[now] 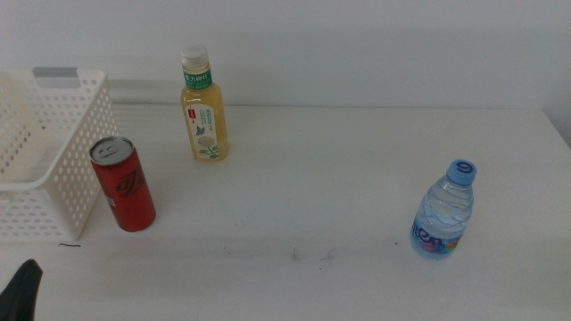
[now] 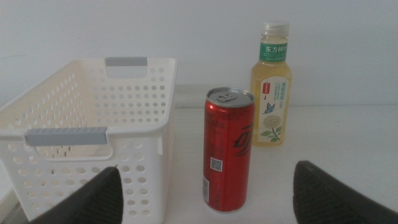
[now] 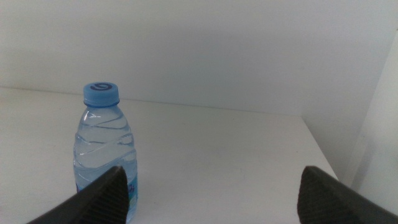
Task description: Use arms to grab the bottles and put them into the dustbin to the left of the table.
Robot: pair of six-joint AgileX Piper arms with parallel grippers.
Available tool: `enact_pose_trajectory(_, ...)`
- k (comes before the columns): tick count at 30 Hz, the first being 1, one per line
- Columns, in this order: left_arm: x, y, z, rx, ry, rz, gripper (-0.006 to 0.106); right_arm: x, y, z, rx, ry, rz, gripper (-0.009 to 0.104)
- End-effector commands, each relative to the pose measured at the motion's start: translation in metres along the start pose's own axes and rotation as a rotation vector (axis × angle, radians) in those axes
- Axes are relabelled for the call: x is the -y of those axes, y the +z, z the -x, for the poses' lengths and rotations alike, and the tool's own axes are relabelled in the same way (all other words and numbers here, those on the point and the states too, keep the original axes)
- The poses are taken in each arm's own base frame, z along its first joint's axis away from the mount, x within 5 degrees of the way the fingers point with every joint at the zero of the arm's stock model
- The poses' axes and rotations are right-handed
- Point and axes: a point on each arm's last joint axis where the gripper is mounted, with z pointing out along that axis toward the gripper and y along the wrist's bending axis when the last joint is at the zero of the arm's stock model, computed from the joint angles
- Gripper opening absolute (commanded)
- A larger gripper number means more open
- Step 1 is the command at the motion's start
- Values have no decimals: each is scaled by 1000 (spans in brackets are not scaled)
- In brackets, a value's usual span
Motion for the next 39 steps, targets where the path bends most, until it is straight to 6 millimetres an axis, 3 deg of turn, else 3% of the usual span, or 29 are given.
enact_pose_trajectory(1, 0, 0, 1, 14, -12, -1, 94, 0, 0, 0, 7, -4, -9, 82)
enact_pose_trajectory(9, 1, 7, 0, -41, -94, -11, 94, 0, 0, 0, 7, -4, -9, 82)
enact_pose_trajectory(19, 29, 76, -21, -221, -44, -181, 94, 0, 0, 0, 7, -4, -9, 82)
enact_pose_trajectory(25, 33, 101, -35, -161, -34, -155, 94, 0, 0, 0, 7, -4, -9, 82)
enact_pose_trajectory(39, 27, 112, -44, -110, -35, -68, 94, 0, 0, 0, 7, -4, -9, 82)
